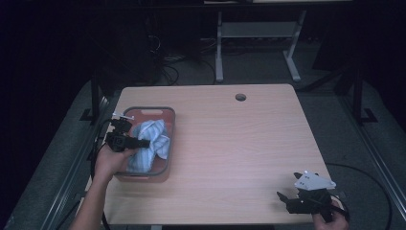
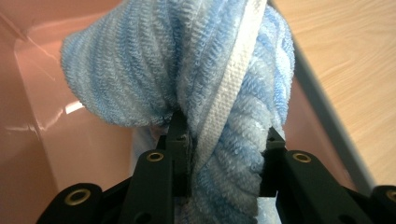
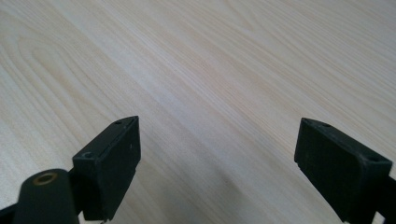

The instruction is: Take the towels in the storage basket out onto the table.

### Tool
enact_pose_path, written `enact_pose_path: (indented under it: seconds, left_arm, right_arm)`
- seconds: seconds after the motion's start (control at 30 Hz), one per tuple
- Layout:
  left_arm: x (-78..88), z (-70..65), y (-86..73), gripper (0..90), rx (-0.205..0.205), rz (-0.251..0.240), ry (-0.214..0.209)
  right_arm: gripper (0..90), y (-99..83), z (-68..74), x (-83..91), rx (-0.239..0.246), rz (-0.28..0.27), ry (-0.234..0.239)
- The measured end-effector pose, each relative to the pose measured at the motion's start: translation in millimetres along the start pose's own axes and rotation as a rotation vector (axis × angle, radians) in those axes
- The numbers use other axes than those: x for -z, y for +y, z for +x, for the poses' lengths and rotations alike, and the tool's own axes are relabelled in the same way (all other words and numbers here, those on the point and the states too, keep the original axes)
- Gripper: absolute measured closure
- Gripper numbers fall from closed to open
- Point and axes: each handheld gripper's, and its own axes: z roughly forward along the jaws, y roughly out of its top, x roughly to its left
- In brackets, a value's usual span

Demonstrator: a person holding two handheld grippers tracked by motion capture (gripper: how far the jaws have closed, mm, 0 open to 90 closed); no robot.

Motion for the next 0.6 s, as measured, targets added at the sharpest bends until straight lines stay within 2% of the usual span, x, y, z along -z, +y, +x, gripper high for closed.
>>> enact_pose_path:
  seconds: [0.07,0.1,0.2,0.4,0.53,0.6]
  left_arm:
    - [5.2,0.6,-0.2,66.2,0.001,-0.022,-0.013]
    - [9.4,2.0,-0.8,66.2,0.003,-0.051,-0.040]
    - [14.3,4.4,-2.4,66.2,0.018,-0.079,-0.066]
    - [20.2,7.6,-3.8,66.2,0.045,-0.115,-0.083]
    - [23.3,6.3,-1.8,66.2,0.046,-0.128,-0.084]
    - [26.8,4.4,2.2,66.2,0.034,-0.136,-0.074]
  right_arm:
    - [13.9,-0.5,-1.1,1.4,-0.004,-0.002,-0.001]
    - [13.9,-0.7,-1.5,1.6,-0.005,-0.002,-0.003]
    - [13.9,-1.3,-2.8,1.4,-0.013,0.001,-0.002]
    - [13.9,-0.1,-2.6,0.3,-0.008,0.004,0.002]
    - [13.9,-0.1,-2.7,0.9,-0.012,0.001,-0.001]
    - [13.9,0.0,-3.5,1.6,-0.011,0.001,-0.002]
